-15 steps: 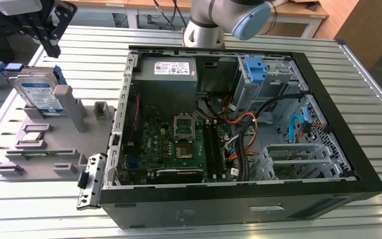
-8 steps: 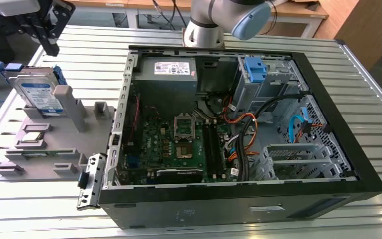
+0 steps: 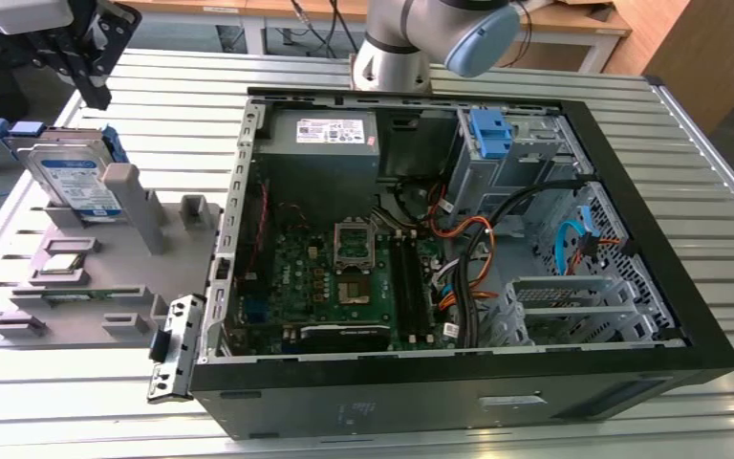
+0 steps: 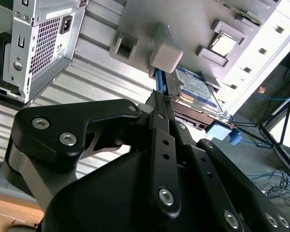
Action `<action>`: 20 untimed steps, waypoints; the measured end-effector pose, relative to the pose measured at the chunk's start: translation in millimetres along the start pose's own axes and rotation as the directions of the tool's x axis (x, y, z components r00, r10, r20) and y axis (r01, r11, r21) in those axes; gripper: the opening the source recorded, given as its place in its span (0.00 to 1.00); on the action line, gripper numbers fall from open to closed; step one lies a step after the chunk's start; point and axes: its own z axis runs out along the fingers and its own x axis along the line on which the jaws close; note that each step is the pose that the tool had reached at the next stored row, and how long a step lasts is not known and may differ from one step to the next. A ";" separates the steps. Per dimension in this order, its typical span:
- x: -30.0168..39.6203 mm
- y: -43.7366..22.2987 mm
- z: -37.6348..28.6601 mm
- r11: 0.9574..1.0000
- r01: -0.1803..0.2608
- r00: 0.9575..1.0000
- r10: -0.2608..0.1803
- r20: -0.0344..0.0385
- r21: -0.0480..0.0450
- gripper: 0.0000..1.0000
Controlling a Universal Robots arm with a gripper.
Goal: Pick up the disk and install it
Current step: 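Reach for the disk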
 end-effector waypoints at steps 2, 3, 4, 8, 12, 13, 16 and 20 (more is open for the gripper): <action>0.1 0.0 0.0 1.000 0.000 1.000 0.000 0.000 0.000 0.11; 0.1 0.0 0.1 1.000 0.000 1.000 0.000 0.000 0.000 0.11; 0.1 0.0 0.1 1.000 0.000 1.000 0.000 0.000 0.000 0.11; 0.2 0.0 0.2 1.000 -0.001 1.000 0.001 -0.010 0.001 0.11; 0.2 0.0 0.3 1.000 -0.002 1.000 0.002 -0.023 0.002 0.11; 0.2 0.0 0.2 1.000 -0.002 1.000 0.002 -0.023 0.002 0.11; 0.2 0.0 0.2 1.000 -0.002 1.000 0.002 -0.025 0.002 0.11; 0.4 -0.1 0.5 1.000 -0.002 1.000 0.002 -0.025 0.002 0.11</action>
